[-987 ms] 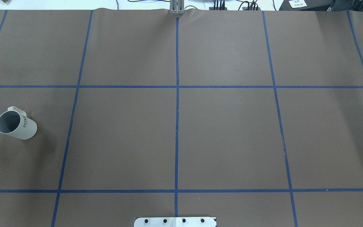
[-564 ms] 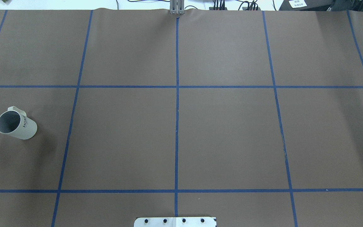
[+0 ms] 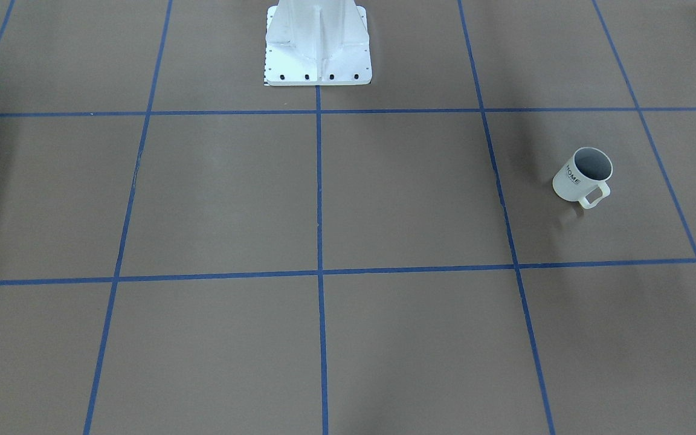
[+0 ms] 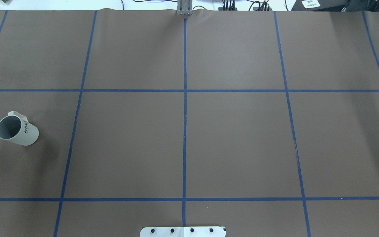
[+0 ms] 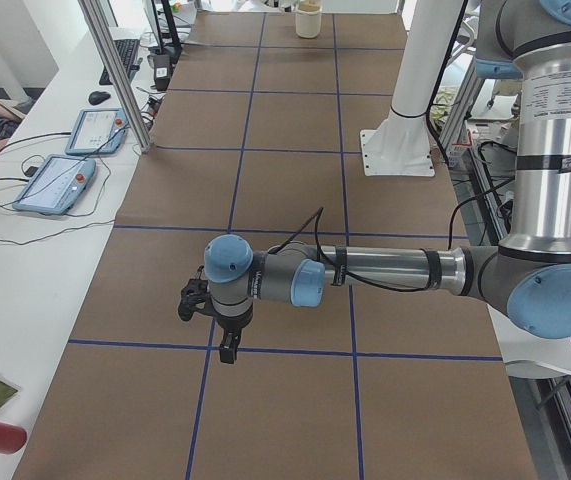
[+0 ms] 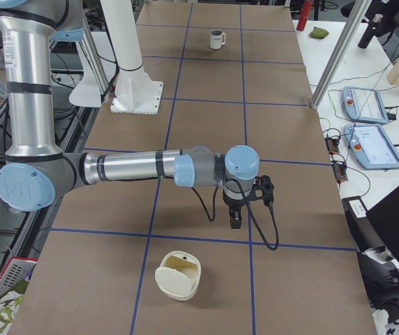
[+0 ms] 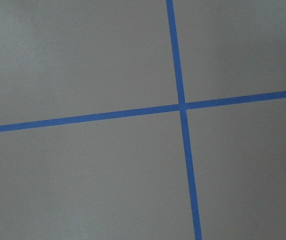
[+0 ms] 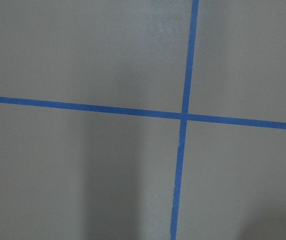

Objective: Left arm hands cup to right arm to dump lemon

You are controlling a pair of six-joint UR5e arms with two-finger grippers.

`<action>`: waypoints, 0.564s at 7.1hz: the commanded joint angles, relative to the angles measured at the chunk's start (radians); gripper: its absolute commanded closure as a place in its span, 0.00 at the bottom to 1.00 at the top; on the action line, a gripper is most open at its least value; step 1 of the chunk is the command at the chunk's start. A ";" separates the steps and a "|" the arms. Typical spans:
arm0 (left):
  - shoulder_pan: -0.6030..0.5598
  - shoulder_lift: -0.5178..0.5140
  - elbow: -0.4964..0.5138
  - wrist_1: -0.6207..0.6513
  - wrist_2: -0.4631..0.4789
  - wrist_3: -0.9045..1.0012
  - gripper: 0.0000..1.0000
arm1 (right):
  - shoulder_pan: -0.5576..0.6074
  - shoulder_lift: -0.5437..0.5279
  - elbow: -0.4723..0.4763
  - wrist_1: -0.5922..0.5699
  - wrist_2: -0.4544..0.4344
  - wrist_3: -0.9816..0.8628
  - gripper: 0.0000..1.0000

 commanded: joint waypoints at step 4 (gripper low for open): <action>0.000 0.003 0.005 0.003 0.011 -0.006 0.00 | 0.000 -0.011 0.006 0.000 -0.008 0.105 0.00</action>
